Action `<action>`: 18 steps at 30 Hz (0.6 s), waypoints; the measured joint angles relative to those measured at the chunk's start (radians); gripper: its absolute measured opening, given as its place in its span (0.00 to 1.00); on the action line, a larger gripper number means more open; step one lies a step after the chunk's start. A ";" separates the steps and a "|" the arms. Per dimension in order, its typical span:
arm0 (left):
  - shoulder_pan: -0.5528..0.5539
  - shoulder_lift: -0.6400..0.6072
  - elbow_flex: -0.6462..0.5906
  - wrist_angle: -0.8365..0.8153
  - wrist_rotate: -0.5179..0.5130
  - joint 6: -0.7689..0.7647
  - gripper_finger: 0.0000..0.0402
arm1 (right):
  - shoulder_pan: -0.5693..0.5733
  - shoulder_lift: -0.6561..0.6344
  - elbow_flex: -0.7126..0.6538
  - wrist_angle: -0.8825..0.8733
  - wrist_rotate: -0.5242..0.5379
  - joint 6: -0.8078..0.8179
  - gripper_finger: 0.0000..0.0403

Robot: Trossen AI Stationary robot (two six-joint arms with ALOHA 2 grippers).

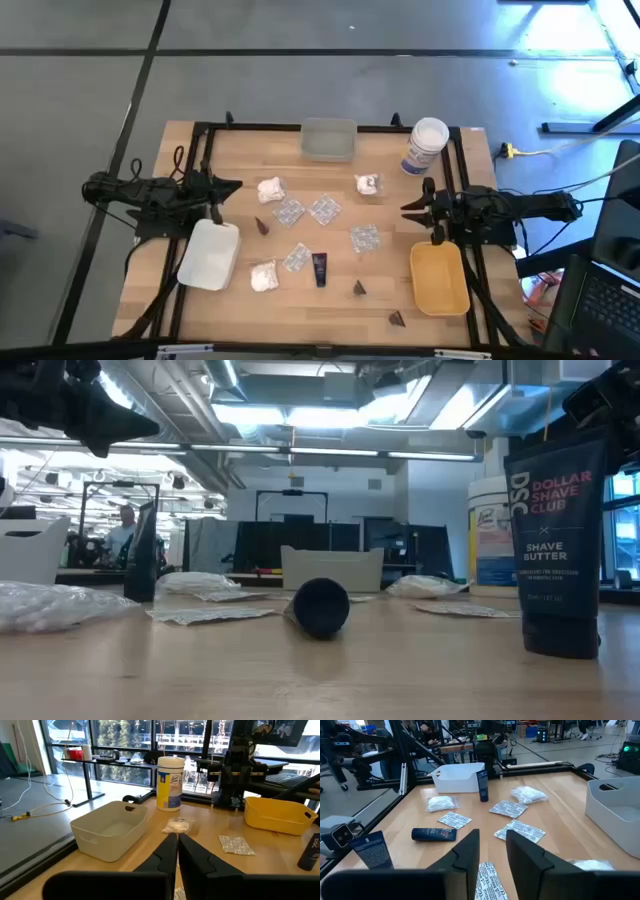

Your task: Pick & Place Travel size toiletries

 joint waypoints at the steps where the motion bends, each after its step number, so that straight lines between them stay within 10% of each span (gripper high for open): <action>1: 0.000 0.000 0.000 0.000 0.000 0.000 0.03 | 0.000 0.000 0.000 0.000 0.000 0.000 0.26; 18: 0.000 0.000 0.000 0.000 0.000 0.000 0.03 | 0.000 0.000 0.000 0.000 0.000 0.000 0.34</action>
